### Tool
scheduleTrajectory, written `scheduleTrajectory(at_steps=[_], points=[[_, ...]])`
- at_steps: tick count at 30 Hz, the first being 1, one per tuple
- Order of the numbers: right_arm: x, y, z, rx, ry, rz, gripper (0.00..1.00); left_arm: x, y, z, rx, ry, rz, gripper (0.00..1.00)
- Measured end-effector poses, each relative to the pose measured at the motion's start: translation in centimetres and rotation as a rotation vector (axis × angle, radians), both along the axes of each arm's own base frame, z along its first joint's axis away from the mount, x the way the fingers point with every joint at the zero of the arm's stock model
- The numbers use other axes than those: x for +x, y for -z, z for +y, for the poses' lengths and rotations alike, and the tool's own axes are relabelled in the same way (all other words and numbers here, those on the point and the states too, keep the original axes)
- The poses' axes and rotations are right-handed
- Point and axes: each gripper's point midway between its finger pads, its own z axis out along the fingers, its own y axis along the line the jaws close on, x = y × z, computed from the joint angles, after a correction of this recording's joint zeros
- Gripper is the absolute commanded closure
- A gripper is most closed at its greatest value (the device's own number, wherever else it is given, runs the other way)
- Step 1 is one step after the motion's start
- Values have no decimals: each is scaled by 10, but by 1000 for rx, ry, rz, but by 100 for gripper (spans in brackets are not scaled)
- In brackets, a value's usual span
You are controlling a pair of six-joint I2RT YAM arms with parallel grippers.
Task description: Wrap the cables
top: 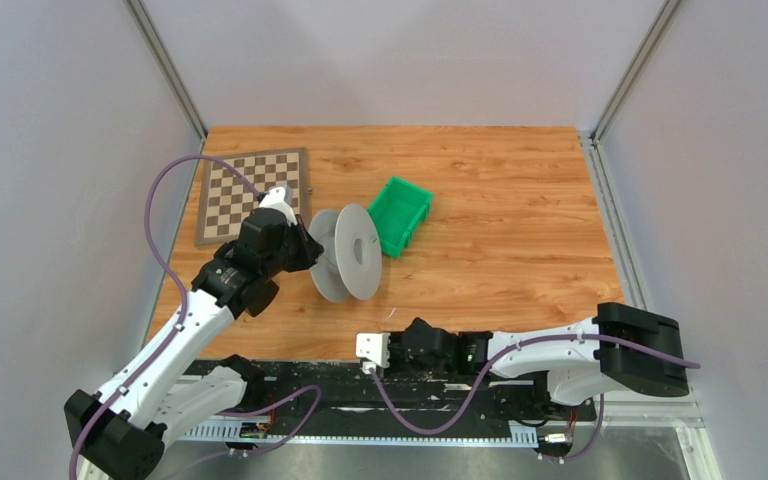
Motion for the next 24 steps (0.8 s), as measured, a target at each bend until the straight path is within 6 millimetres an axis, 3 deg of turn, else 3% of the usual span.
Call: scheduleTrajectory(at_steps=[5,9,13,17,24], points=[[26,-55,20,204,214,100,100,0,1,-1,-30,-29,19,100],[57,-137,47,462,373,198,100,1,-1,-3,-58,-43,28,100],[81,-186,64,621,490,287,100,1,0,-3,-68,-50,34,100],[106,-205,79,682,603,346,100,0,5,-4,-71,-48,37,100],[160,-195,81,686,811,449,100,-5,17,-1,-57,-42,44,100]])
